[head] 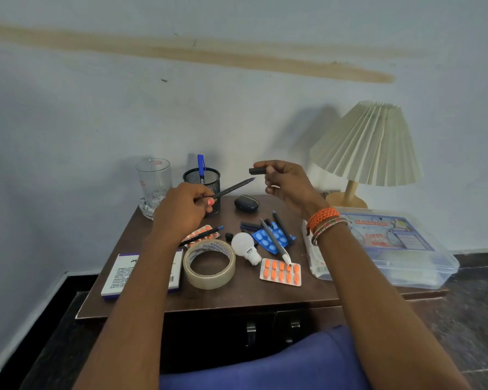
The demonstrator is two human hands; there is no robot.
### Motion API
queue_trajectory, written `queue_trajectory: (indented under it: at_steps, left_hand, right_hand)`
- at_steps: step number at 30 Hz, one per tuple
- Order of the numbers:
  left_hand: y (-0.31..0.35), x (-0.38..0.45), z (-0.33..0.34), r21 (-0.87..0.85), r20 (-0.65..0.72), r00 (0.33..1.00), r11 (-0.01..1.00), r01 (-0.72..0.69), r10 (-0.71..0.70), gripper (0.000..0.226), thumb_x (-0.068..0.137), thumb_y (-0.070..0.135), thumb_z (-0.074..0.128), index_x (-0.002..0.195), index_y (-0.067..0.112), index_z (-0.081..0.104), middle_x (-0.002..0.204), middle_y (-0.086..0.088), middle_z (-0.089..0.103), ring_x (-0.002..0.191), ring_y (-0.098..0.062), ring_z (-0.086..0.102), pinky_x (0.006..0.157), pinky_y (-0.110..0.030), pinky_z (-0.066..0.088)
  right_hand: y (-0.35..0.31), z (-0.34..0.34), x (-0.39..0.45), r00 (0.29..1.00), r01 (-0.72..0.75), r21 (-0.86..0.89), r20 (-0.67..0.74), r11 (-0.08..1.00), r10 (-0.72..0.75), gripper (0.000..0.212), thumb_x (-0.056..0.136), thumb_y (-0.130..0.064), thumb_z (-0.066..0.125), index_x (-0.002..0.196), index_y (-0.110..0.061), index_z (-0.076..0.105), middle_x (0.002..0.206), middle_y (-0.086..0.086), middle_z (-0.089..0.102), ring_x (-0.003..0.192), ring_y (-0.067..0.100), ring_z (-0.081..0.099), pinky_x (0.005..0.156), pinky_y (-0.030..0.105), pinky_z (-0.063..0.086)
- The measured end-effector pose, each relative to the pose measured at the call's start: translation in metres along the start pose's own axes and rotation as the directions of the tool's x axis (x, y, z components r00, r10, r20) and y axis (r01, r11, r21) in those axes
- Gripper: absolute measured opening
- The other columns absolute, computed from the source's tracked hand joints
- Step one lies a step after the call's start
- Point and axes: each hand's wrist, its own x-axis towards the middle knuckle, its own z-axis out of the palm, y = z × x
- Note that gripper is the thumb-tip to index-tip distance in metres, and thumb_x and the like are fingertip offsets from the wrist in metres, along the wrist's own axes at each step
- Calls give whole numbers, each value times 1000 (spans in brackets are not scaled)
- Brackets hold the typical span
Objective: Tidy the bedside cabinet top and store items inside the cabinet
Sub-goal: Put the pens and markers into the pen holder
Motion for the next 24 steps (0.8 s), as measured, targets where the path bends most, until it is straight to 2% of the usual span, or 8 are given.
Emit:
queue_trajectory:
  at_steps: [3, 6, 8, 16, 24]
  left_hand:
    - [0, 0, -2, -4, -20, 1000, 1000, -2, 2, 19, 92, 17, 57, 107, 19, 67, 83, 3, 69, 74, -14, 64, 84, -46, 54]
    - [0, -1, -4, -2, -40, 999, 1000, -8, 8, 19, 92, 17, 56, 107, 19, 67, 84, 2, 69, 75, -16, 64, 83, -47, 54]
    - [1, -2, -5, -19, -50, 999, 1000, -9, 8, 20, 91, 17, 57, 108, 18, 67, 85, 0, 70, 77, -17, 65, 83, -47, 54]
    - [2, -3, -3, -23, -51, 999, 1000, -13, 12, 22, 91, 18, 58, 111, 17, 67, 93, -4, 72, 87, -18, 66, 85, -47, 54]
    - [5, -3, 0, -6, -42, 999, 1000, -6, 5, 24, 91, 18, 58, 113, 17, 65, 93, -4, 72, 80, -17, 64, 86, -46, 54]
  right_hand:
    - [1, 1, 1, 996, 85, -3, -33, 996, -85, 31, 97, 1, 42, 89, -14, 68, 91, 22, 58, 62, 11, 43, 58, 22, 41]
    - [-1, 0, 3, 984, 147, 5, -98, 989, -146, 23, 94, 3, 48, 84, -12, 63, 68, 9, 55, 56, 15, 47, 54, 24, 43]
    - [-2, -2, 2, 978, 171, -17, -117, 985, -172, 20, 92, 4, 52, 83, -10, 62, 63, 6, 55, 52, 15, 48, 53, 25, 45]
    - [-5, -5, 1, 957, 232, -33, -173, 972, -234, 20, 90, 9, 51, 82, -5, 62, 62, 10, 54, 47, 13, 47, 48, 23, 44]
    - [-7, 0, -3, 962, 220, -68, -149, 973, -228, 16, 91, 8, 49, 88, 0, 63, 65, 10, 55, 50, 12, 48, 48, 21, 44]
